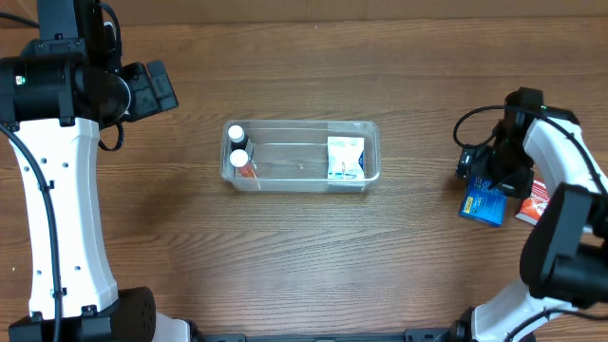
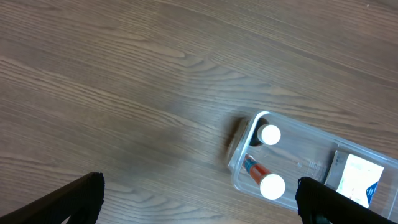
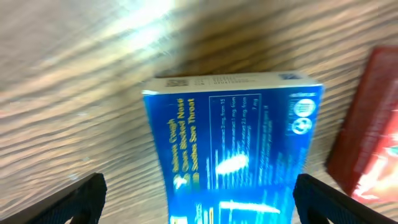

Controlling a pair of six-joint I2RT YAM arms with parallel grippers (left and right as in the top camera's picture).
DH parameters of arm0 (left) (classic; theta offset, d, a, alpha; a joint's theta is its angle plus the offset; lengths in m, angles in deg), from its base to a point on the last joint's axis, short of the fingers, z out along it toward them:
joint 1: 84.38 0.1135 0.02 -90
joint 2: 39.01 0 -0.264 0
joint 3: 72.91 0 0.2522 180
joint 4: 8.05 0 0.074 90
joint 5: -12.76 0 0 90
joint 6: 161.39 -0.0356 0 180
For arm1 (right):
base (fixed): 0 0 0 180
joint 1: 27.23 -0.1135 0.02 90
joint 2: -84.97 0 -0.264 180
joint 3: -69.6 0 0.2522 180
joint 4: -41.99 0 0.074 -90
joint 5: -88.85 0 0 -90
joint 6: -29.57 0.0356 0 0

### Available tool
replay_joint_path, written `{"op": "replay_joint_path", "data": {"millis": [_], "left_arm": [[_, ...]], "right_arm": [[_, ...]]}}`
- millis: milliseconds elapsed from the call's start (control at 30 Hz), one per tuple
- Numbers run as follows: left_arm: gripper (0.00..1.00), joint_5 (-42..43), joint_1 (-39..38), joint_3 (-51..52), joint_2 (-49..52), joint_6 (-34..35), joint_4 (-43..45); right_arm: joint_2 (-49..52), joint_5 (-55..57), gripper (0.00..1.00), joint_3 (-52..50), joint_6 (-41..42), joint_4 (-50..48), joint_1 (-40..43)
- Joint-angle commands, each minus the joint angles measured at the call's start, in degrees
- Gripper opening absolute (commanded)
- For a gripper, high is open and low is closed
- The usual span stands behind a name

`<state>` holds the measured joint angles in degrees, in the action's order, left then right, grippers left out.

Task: Pack container
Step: 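Move the right gripper to the blue box and grasp it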

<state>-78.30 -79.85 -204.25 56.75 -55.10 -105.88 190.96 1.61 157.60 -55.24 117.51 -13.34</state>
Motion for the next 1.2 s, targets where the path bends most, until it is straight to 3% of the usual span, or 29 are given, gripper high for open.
{"op": "replay_joint_path", "data": {"millis": [0, 333, 800, 1167], "left_arm": [[1.0, 0.5, 0.0, 0.2, -0.8, -1.1, 0.1], [1.0, 0.5, 0.0, 0.2, -0.8, -1.1, 0.4], [1.0, 0.5, 0.0, 0.2, -0.8, -1.4, 0.6], [1.0, 0.5, 0.0, 0.2, -0.8, -1.4, 0.5]], "right_arm": [[-4.3, -0.2, 0.98, 2.3, -2.3, 0.2, 0.2], [-4.2, 3.2, 1.0, 1.6, -2.1, 0.0, 0.3], [-3.1, 3.2, 1.0, -9.4, -2.4, -10.4, 0.3], [-3.0, 3.1, 1.0, -11.3, -2.4, -12.2, 0.3]]}}
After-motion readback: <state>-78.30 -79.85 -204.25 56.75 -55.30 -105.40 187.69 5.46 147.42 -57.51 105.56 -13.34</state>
